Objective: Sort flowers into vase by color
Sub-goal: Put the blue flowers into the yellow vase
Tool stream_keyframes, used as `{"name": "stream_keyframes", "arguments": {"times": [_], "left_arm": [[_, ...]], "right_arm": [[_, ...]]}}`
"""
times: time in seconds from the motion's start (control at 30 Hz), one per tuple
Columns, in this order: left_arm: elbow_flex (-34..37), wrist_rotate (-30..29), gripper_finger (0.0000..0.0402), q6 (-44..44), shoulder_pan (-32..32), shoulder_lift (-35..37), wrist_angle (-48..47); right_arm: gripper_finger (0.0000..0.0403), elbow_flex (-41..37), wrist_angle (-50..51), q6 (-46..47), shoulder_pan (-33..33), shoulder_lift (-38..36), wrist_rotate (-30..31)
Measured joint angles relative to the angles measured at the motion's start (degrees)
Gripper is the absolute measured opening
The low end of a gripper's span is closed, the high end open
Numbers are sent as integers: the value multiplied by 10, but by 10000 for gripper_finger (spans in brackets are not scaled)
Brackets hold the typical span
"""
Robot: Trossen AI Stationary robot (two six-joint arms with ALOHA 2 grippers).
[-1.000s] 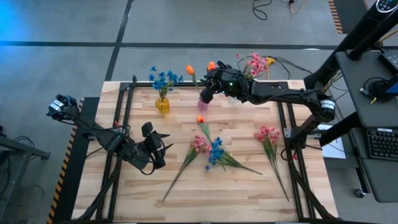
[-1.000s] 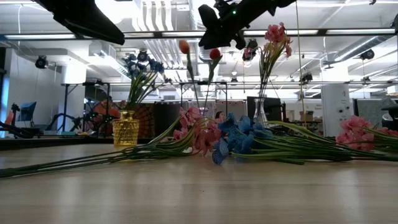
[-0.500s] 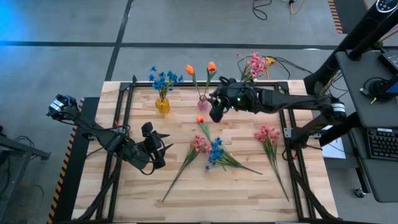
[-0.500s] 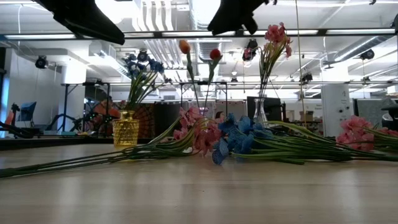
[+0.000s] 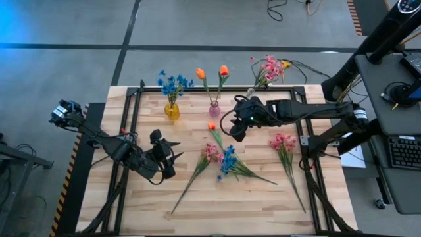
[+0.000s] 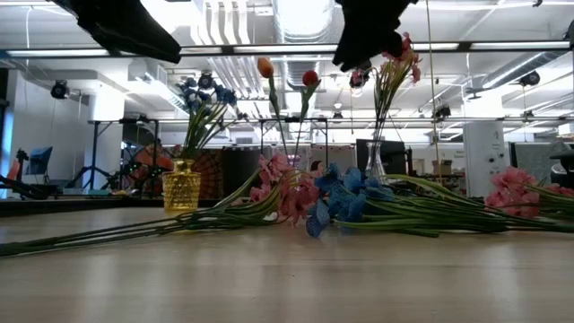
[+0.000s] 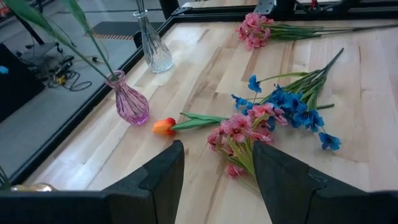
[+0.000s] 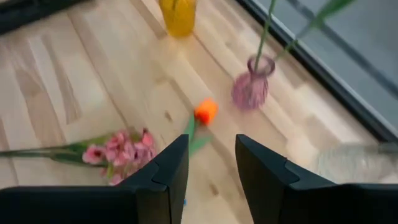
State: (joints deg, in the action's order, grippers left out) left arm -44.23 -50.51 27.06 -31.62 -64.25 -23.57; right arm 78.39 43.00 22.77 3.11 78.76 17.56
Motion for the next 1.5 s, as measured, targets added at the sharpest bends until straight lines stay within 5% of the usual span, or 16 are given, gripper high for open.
{"name": "stream_keyframes", "arguments": {"times": [0.3, 0.5, 0.7, 1.1, 1.5], "left_arm": [[-36, 12, 173, 115, 0, 4, -102], [-58, 92, 173, 176, -1, -4, -161], [-56, 107, 173, 177, -1, -9, -180], [-45, 191, 173, 195, -8, -10, -195], [-44, 166, 173, 198, -16, -11, -188]], "right_arm": [[168, 0, 119, 75, -21, 0, -2], [186, -5, 167, 103, -42, 0, -95], [188, -32, 169, 100, -83, 0, -168], [193, -97, 156, 109, -214, 36, -107], [245, -208, -11, 139, -255, 52, -100]]}}
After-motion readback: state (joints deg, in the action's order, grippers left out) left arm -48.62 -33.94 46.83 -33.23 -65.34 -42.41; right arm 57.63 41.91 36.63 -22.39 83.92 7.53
